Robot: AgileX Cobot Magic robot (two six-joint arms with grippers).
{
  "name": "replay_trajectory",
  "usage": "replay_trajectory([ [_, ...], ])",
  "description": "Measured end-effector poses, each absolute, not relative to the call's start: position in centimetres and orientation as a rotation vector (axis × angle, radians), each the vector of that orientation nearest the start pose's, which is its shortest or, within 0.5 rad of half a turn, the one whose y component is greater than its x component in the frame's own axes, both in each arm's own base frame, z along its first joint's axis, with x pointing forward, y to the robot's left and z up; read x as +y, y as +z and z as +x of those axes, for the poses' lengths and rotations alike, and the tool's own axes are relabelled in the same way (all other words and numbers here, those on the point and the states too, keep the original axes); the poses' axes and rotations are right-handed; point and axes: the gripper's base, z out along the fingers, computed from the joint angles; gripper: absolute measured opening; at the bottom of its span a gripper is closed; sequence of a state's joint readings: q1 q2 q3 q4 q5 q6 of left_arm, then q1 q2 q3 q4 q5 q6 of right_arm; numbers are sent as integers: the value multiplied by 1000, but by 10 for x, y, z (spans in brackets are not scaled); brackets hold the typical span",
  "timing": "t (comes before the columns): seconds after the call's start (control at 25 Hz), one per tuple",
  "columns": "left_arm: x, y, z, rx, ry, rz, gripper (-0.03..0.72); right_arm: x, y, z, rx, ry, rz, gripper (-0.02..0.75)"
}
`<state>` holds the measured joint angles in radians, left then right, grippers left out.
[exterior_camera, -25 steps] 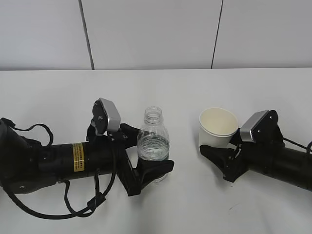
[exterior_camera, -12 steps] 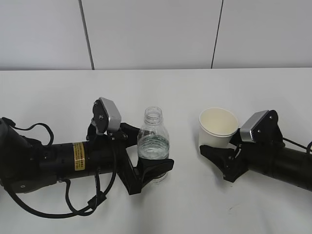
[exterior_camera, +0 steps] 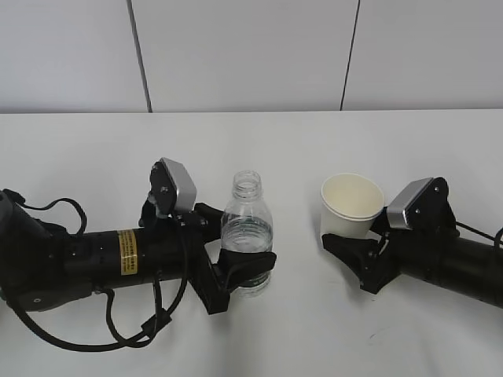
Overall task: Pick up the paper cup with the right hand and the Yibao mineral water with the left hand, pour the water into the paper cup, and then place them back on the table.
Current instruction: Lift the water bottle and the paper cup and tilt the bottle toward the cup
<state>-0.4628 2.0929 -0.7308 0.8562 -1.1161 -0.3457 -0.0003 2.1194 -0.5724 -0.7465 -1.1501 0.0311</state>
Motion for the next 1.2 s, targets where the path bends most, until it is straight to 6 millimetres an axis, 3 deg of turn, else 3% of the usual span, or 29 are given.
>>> replay_trajectory([
  [0.32, -203, 93, 270, 1632, -937, 1020, 388, 57, 67, 294, 1794, 452, -726, 553],
  [0.6, -203, 93, 270, 1600, -904, 1056, 378, 59, 67, 292, 1784, 472, -762, 552],
  [0.76, -203, 95, 270, 1552, -851, 1106, 377, 64, 67, 288, 1741, 517, -877, 552],
  [1.0, -195, 105, 278, 1509, -640, 1209, 375, 68, 67, 286, 1708, 548, -952, 552],
  [1.2, -181, 116, 291, 1489, -483, 1184, 375, 71, 67, 282, 1685, 582, -1014, 552],
])
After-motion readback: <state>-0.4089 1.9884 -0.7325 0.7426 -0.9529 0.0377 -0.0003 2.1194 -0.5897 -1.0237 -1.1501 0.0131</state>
